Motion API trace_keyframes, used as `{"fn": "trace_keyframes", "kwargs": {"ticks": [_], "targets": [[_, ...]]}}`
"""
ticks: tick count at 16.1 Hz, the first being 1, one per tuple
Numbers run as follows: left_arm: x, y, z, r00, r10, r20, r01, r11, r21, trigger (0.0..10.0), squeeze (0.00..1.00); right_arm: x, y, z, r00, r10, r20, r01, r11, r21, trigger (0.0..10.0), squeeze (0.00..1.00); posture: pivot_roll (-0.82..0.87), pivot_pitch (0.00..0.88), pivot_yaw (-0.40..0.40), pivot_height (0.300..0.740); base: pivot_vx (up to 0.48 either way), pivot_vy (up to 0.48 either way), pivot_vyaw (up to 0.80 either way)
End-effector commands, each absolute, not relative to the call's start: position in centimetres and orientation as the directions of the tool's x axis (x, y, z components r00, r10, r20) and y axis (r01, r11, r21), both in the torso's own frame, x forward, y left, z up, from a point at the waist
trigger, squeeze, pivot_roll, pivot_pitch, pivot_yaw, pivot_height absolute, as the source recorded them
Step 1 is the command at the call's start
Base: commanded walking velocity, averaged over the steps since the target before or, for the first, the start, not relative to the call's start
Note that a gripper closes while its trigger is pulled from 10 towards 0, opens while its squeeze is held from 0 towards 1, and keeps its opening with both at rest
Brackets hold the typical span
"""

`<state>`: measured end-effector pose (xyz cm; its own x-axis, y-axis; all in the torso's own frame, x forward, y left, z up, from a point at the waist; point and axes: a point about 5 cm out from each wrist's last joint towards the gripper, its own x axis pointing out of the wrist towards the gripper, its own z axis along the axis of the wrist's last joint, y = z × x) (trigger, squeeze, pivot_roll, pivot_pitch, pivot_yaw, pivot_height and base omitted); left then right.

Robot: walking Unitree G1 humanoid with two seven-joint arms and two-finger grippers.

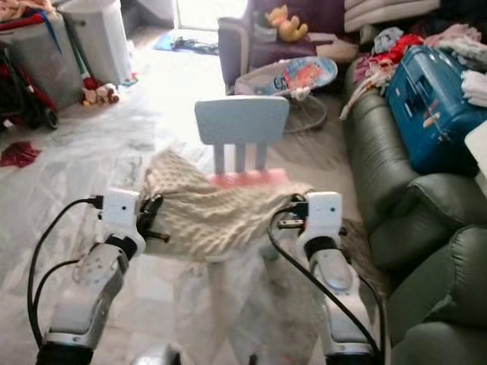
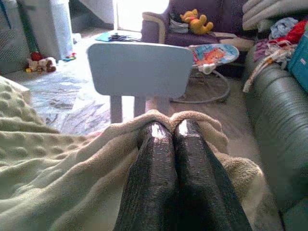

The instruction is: Move the pillow to the sofa

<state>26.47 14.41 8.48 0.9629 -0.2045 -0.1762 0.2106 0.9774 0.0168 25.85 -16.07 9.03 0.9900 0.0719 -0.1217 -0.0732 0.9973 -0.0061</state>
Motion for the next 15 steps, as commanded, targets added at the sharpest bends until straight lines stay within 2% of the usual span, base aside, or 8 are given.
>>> {"fn": "trace_keyframes", "kwargs": {"ticks": [1, 4, 15], "targets": [[26.59, 15.17, 9.01, 0.970, -0.187, -0.157, 0.195, 0.980, 0.036, 10.0, 0.00, 26.15, -15.14, 9.81, 0.990, 0.107, -0.086, -0.107, 0.994, 0.007, 10.0, 0.00, -0.02, 0.000, -0.031, 0.740, 0.000, 0.480, 0.00], [26.61, 15.16, 9.02, 0.969, -0.193, -0.155, 0.201, 0.979, 0.042, 10.0, 0.00, 26.10, -15.10, 9.74, 0.990, 0.105, -0.090, -0.104, 0.995, 0.009, 10.0, 0.00, -0.02, 0.000, -0.028, 0.740, 0.000, 0.480, 0.00], [26.58, 14.78, 9.18, 0.963, -0.228, -0.144, 0.231, 0.973, 0.006, 10.0, 0.00, 26.02, -15.13, 9.61, 0.990, 0.091, -0.109, -0.090, 0.996, 0.016, 10.0, 0.00, -0.03, 0.000, -0.028, 0.740, 0.000, 0.000, 0.00]]}}
